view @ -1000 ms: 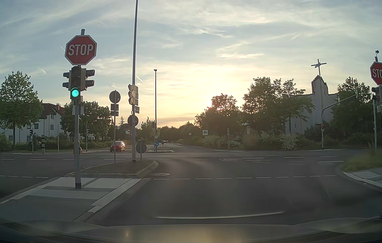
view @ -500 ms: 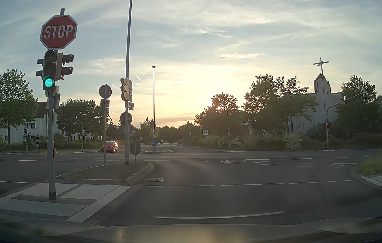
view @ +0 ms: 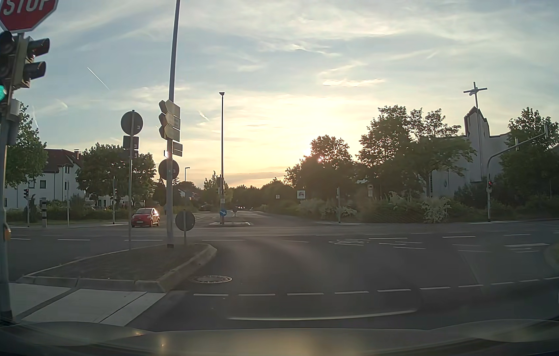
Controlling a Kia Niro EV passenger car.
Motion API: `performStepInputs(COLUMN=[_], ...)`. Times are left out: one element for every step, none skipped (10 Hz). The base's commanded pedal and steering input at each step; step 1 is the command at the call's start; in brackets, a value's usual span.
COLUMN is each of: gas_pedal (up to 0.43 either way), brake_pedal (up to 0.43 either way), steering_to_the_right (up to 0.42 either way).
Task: Follow the waypoints while adhering to traffic rules and regulations
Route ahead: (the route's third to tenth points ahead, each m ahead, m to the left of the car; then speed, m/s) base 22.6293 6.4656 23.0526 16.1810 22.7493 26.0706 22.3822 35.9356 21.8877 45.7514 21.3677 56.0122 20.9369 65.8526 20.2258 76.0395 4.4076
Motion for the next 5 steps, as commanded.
performStepInputs(gas_pedal=[0.299,0.268,0.248,0.209,0.197], brake_pedal=[0.0,0.0,0.0,0.0,0.0], steering_to_the_right=[-0.002,-0.002,-0.002,-0.002,-0.002])
